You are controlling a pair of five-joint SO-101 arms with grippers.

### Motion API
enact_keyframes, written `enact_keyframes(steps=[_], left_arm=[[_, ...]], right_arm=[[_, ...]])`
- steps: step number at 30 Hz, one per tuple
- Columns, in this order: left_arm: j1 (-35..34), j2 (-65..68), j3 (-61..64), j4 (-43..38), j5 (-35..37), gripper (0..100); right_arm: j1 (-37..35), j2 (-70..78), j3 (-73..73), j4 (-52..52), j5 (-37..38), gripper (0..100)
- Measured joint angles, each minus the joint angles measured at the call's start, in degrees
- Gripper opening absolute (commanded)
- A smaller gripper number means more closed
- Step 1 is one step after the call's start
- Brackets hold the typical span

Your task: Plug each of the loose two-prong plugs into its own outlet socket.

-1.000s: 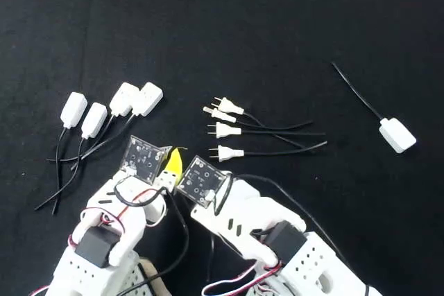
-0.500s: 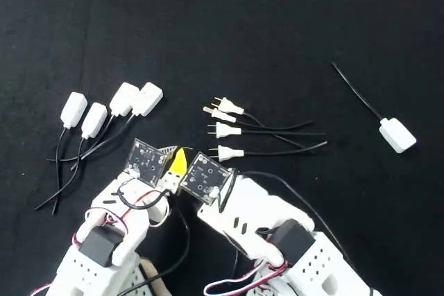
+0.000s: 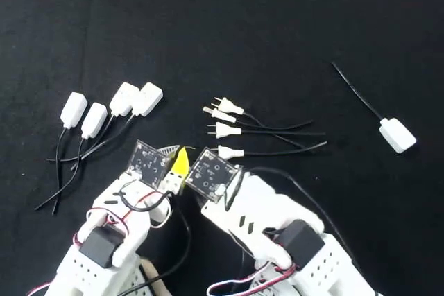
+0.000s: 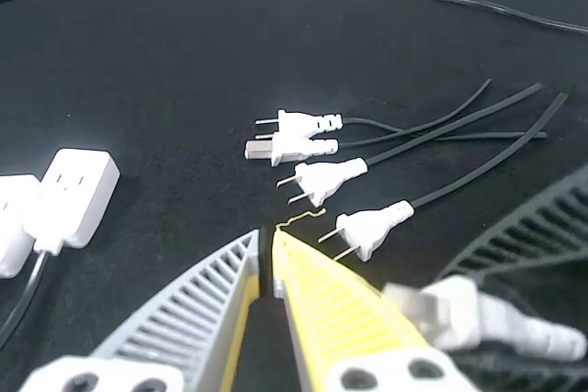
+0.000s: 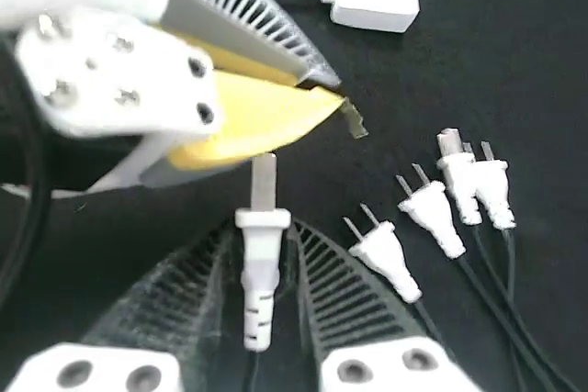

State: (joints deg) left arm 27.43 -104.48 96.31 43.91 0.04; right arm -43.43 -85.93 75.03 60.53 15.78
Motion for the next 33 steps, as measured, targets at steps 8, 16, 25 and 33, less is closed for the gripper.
enact_keyframes(steps=[8, 16, 25, 33], left_arm=[[2.5, 0.5, 0.0, 0.2, -2.7, 5], [3.1, 0.7, 0.0, 0.3, -2.7, 5], [-3.3, 0.7, 0.0, 0.3, -2.7, 5], [-7.0, 0.7, 0.0, 0.3, -2.7, 5]], right_arm=[[0.1, -5.7, -8.4, 5.2, -1.8, 1.2], [0.4, -15.6, -9.9, 9.5, -2.0, 1.2], [27.3, -9.5, -13.0, 10.4, -0.8, 1.2], [65.1, 21.7, -29.1, 12.1, -0.2, 1.2]])
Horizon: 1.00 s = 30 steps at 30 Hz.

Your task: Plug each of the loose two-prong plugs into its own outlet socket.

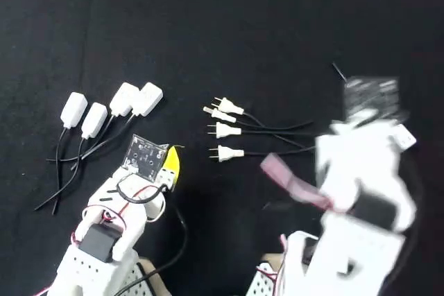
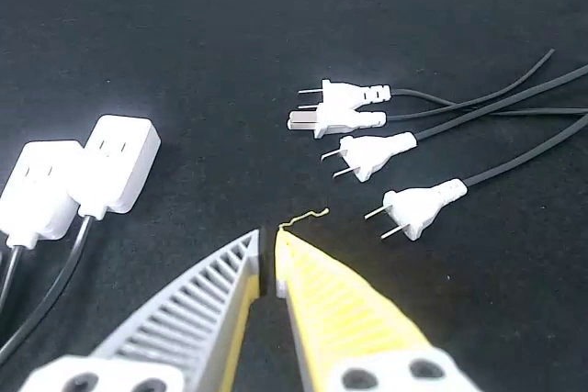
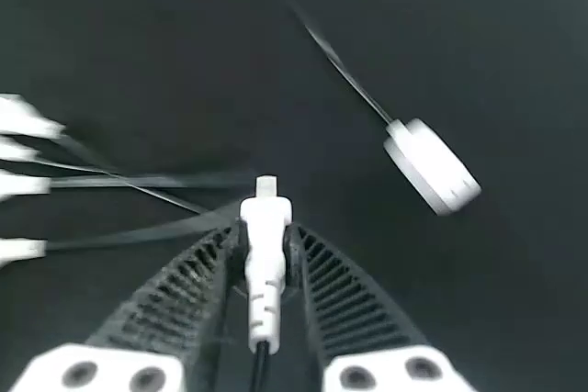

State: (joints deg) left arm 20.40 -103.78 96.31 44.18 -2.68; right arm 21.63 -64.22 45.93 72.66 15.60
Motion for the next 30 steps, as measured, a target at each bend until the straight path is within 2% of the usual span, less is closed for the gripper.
enact_keyframes(steps=[3, 7, 13, 17, 22, 30], left_arm=[[-0.1, 0.0, 0.0, 0.0, 0.0, 5], [-0.1, 0.0, 0.0, 0.0, 0.0, 5], [-0.1, 0.0, 0.0, 0.0, 0.0, 5], [-0.1, 0.0, 0.0, 0.0, 0.0, 5], [-0.1, 0.0, 0.0, 0.0, 0.0, 5], [-0.1, 0.0, 0.0, 0.0, 0.0, 5]], right_arm=[[11.1, 17.4, -11.7, 4.6, 3.8, 1.2], [18.1, 41.8, -30.4, 12.2, 11.5, 1.2], [27.5, 71.0, -59.5, 22.9, 10.2, 1.2], [28.8, 82.6, -72.4, 25.1, 8.5, 1.2], [28.9, 92.2, -81.4, 25.4, 1.8, 1.2], [28.9, 98.3, -86.2, 26.0, -16.0, 1.2]])
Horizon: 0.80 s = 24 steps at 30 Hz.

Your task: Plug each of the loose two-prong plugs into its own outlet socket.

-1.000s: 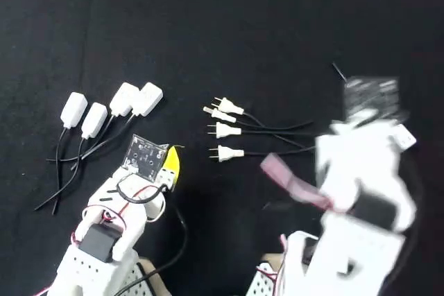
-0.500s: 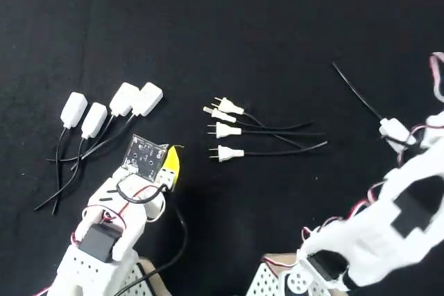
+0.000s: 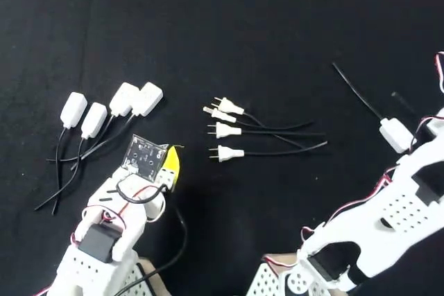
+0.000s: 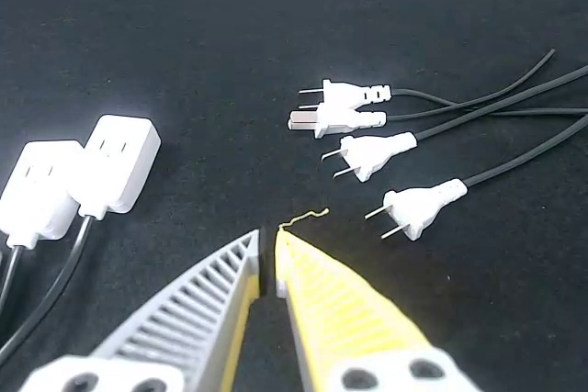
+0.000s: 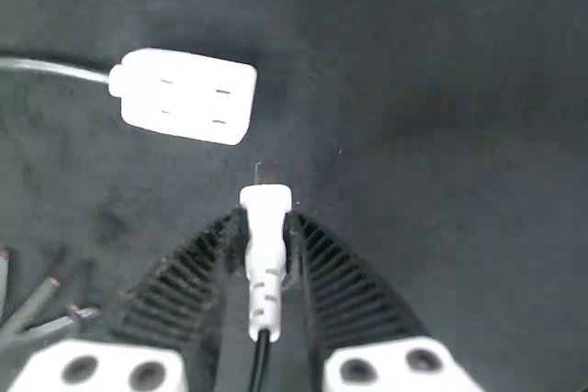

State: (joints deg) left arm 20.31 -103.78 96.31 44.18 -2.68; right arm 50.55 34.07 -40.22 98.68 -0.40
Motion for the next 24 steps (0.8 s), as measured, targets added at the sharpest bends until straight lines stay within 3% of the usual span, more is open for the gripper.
enact_keyframes(steps=[3, 11, 24], left_arm=[[0.0, 0.0, 0.0, 0.0, 0.0, 5], [0.0, 0.0, 0.0, 0.0, 0.0, 5], [0.0, 0.0, 0.0, 0.0, 0.0, 5]], right_arm=[[-1.3, 0.0, 0.0, 0.1, -5.4, 1.3], [-6.3, 0.0, 2.5, 0.1, -9.9, 1.4], [-6.8, 2.8, 3.4, -0.6, -11.1, 1.3]])
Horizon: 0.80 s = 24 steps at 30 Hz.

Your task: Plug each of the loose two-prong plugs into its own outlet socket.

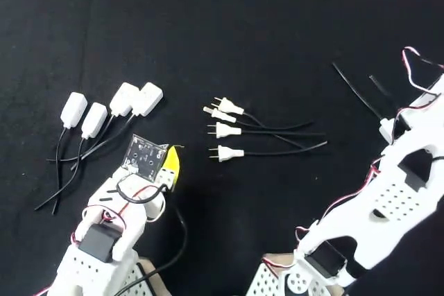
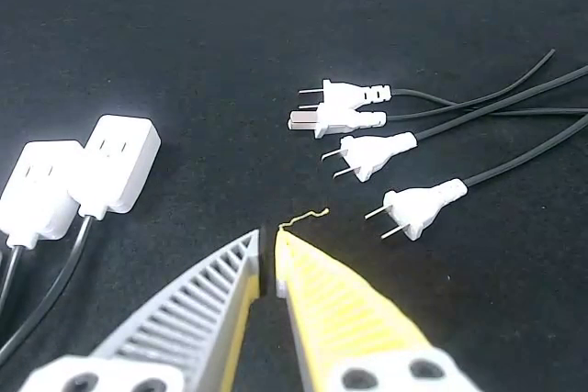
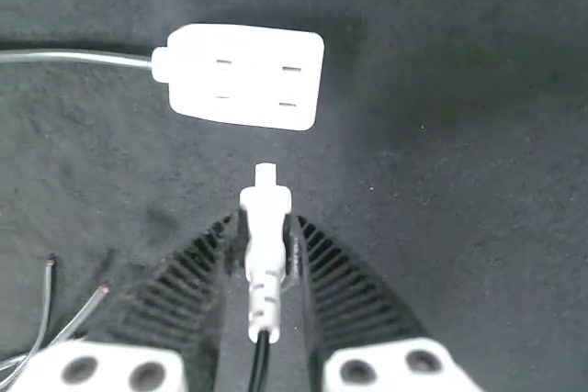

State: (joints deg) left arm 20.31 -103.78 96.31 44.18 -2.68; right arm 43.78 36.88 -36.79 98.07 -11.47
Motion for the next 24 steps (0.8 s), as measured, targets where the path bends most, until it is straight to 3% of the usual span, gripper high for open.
enact_keyframes(steps=[12, 24], left_arm=[[0.0, 0.0, 0.0, 0.0, 0.0, 5], [0.0, 0.0, 0.0, 0.0, 0.0, 5]], right_arm=[[1.6, 10.9, -15.6, 0.9, 0.0, 1.2], [1.7, 11.4, -18.2, 0.9, 0.8, 1.3]])
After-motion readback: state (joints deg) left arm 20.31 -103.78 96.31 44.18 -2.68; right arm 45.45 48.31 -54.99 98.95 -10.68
